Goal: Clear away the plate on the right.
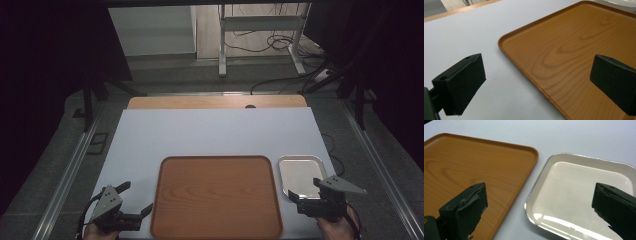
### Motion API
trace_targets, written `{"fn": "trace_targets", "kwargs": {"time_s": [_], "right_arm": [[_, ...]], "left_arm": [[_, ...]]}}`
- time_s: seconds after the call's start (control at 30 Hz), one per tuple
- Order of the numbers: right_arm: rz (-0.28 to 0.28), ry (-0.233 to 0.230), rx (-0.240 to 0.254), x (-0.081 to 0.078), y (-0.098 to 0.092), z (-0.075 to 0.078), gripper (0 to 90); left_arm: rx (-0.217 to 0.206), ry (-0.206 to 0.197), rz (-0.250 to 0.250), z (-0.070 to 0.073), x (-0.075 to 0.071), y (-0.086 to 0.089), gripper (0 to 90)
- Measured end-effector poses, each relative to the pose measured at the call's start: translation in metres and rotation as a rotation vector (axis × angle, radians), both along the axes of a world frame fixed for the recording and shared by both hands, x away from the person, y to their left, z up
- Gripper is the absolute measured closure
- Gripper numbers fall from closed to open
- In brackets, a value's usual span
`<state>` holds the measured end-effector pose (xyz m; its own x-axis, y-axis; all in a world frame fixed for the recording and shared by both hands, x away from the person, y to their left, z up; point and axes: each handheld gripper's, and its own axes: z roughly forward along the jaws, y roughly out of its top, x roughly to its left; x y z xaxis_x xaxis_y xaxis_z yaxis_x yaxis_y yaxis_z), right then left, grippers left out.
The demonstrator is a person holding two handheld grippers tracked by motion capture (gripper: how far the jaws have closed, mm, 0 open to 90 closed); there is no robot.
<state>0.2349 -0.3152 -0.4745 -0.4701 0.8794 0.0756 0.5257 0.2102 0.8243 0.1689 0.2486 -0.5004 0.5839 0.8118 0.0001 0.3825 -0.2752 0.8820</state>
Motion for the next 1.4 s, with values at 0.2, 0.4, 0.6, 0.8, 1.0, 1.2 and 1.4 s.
{"fn": "trace_targets", "kwargs": {"time_s": [0.2,0.4,0.6,0.8,1.0,1.2,1.4], "right_arm": [[-0.032,-0.006,-0.030,0.016,-0.008,-0.002,0.7],[-0.106,0.020,-0.023,0.031,-0.023,-0.005,1.0],[-0.159,0.048,-0.010,0.044,-0.032,-0.006,0.0],[-0.197,0.082,-0.048,0.056,-0.039,-0.009,0.5],[-0.247,0.099,-0.049,0.063,-0.054,-0.009,12.1],[-0.263,0.171,-0.043,0.073,-0.070,-0.013,24.8],[-0.280,0.222,-0.016,0.082,-0.084,-0.015,39.6]], "left_arm": [[0.000,0.003,0.002,0.000,0.001,0.000,0.0],[0.002,0.004,0.001,0.000,0.001,0.000,0.0],[0.003,0.005,0.002,0.000,0.001,-0.001,0.0],[0.007,0.006,0.000,0.000,0.001,-0.001,0.0],[0.016,0.007,-0.002,0.000,0.001,-0.002,0.0],[0.019,0.007,-0.003,0.000,0.001,-0.002,0.1],[0.020,0.008,-0.004,0.000,0.001,-0.002,0.1]]}}
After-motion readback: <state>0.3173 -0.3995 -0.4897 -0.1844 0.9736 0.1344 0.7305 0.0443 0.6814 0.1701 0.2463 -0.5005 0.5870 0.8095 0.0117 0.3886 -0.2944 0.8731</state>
